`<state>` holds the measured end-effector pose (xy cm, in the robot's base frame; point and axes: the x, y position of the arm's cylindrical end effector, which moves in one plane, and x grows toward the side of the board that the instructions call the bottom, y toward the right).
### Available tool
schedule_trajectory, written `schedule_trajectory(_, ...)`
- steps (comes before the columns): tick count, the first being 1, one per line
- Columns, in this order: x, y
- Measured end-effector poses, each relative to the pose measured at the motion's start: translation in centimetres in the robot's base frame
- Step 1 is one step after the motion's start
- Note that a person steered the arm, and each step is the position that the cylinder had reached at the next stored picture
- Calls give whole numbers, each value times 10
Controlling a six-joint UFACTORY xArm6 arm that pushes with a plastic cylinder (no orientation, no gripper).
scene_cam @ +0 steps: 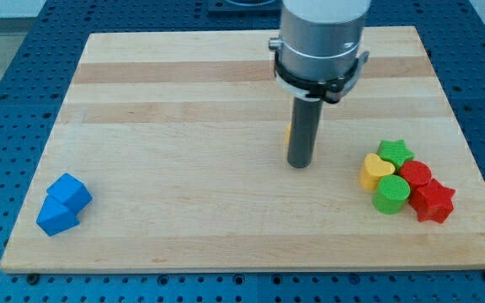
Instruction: Place the yellow pentagon diagonal to the yellow heart
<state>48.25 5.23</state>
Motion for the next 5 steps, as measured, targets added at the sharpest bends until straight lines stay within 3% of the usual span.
schedule_trajectory(1,5,-37)
schedule_trajectory(3,-39,1)
schedule_trajectory(5,-46,2)
